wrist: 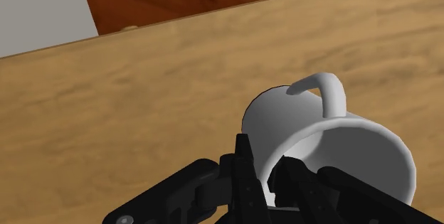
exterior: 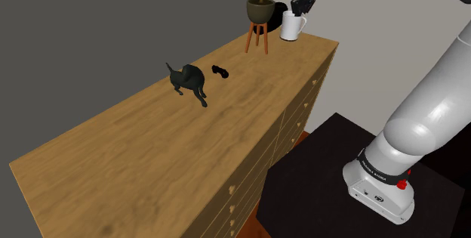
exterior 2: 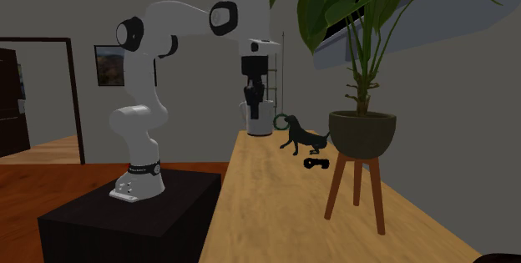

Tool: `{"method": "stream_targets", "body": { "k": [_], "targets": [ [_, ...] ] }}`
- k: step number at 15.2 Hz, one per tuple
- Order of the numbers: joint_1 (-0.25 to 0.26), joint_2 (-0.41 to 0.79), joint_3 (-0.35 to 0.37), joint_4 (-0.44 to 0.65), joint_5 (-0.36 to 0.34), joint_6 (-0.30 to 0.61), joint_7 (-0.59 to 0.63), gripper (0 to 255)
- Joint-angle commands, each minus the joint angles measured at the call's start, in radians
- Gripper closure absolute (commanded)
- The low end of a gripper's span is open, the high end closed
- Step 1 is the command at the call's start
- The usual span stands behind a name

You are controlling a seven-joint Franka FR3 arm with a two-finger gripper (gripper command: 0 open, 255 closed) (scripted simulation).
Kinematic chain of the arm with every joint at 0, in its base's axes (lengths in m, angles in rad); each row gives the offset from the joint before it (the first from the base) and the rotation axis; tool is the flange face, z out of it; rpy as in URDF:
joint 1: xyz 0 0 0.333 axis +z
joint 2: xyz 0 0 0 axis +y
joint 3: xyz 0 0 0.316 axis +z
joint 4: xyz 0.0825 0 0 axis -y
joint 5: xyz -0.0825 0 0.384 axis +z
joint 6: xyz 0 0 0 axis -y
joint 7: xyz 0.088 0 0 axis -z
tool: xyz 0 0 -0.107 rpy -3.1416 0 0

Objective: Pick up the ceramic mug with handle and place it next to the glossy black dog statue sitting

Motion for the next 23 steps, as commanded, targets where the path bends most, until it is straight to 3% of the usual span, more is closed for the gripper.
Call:
{"method": "stream_targets", "body": {
  "k": [1,13,23],
  "targets": [
    [-0.001,-0.002,-0.001,0.025,-0.001,-0.026,0.001,255],
    [-0.005,0.025,-0.004,0.209,0.005,-0.185,0.004,255],
    [0.111,-0.162,0.122,-0.012,-0.019,-0.133,0.244,255]
  ]
}}
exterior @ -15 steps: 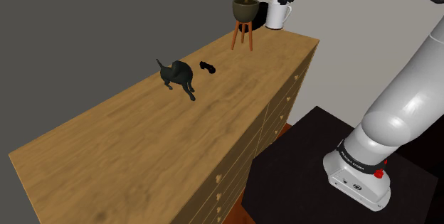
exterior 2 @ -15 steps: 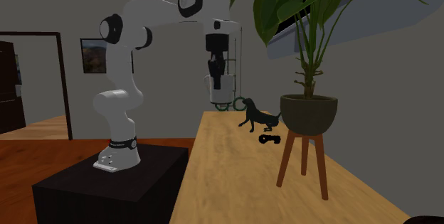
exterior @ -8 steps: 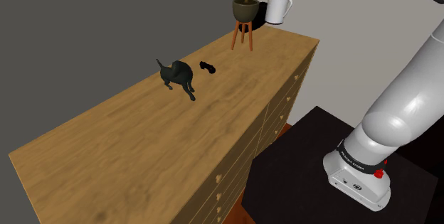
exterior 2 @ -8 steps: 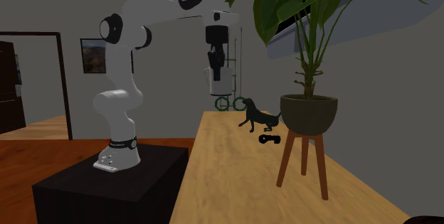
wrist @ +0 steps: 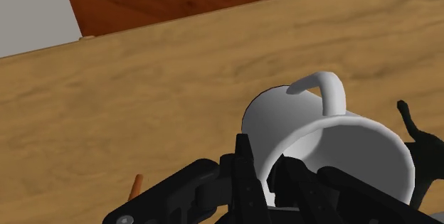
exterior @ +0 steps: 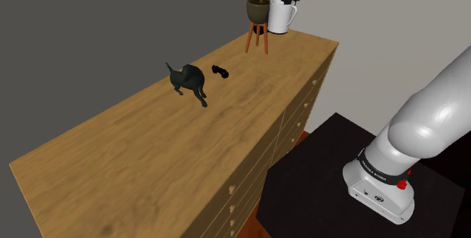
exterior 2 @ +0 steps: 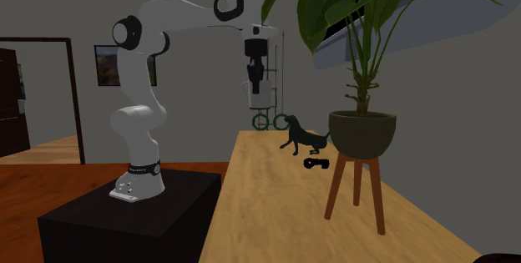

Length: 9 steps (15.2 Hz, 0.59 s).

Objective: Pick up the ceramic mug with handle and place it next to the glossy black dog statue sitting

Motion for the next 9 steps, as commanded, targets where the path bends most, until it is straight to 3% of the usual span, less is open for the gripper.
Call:
{"method": "stream_targets", "body": {
  "k": [1,9],
  "targets": [
    [0.02,-0.034,0.026,-0.035,0.0,0.005,0.047,255],
    [0.099,-0.098,0.141,-0.108,0.017,0.024,0.239,255]
  ]
}}
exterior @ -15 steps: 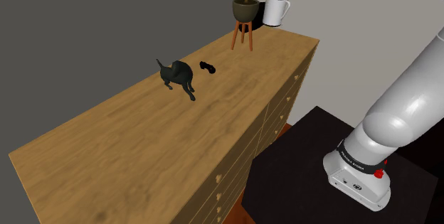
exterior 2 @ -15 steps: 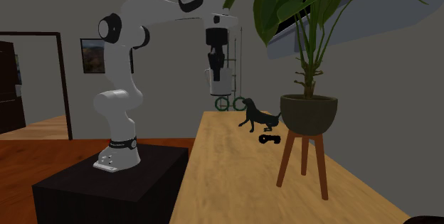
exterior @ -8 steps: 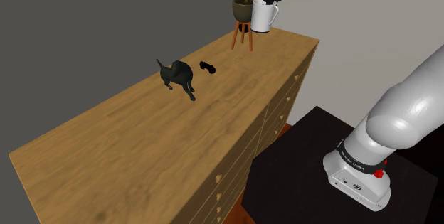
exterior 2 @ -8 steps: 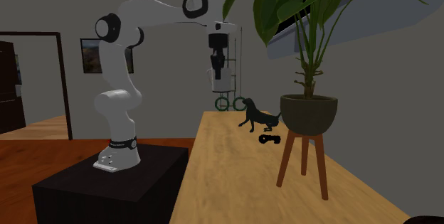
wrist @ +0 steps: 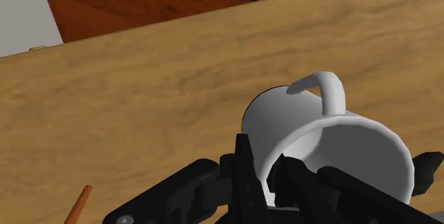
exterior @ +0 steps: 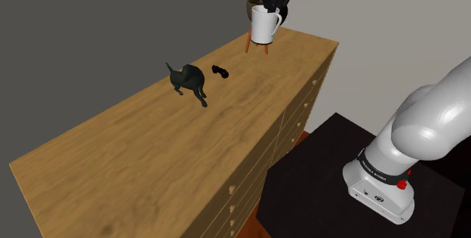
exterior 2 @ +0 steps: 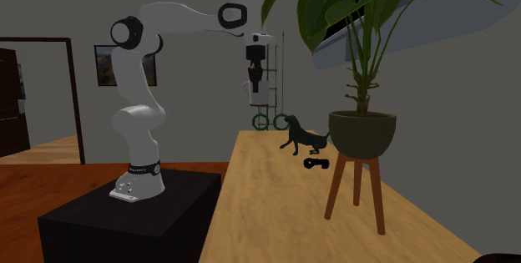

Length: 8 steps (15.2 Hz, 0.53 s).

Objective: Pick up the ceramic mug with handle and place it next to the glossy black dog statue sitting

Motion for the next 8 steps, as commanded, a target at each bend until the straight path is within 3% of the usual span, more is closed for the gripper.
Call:
{"method": "stream_targets", "body": {
  "k": [1,8],
  "targets": [
    [0.021,-0.008,0.031,-0.01,0.006,0.006,0.053,255],
    [0.09,-0.002,0.137,-0.004,0.025,0.018,0.223,255]
  ]
}}
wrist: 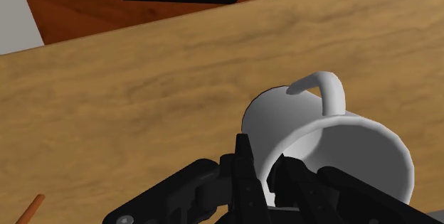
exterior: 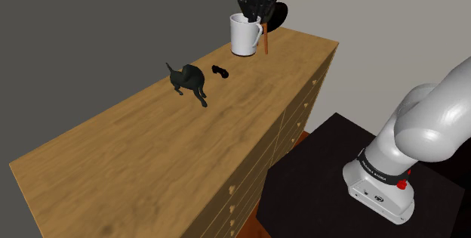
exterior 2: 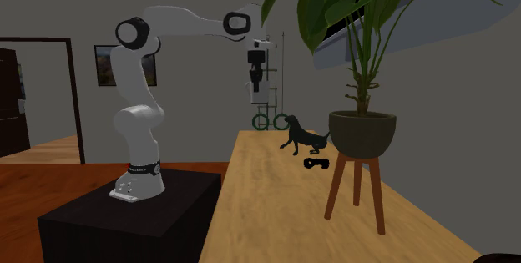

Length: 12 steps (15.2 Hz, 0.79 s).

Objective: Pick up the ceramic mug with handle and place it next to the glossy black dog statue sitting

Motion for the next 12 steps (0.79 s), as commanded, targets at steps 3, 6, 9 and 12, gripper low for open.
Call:
{"method": "stream_targets", "body": {
  "k": [3,6,9,12],
  "targets": [
    [0.04,0.02,0.061,0.024,0.007,0.005,0.102,255],
    [0.067,0.047,0.105,0.052,0.008,0.008,0.173,255],
    [0.068,0.039,0.105,0.004,0.01,0.049,0.17,255],
    [0.068,0.034,0.106,-0.042,0.011,0.09,0.166,255]
  ]
}}
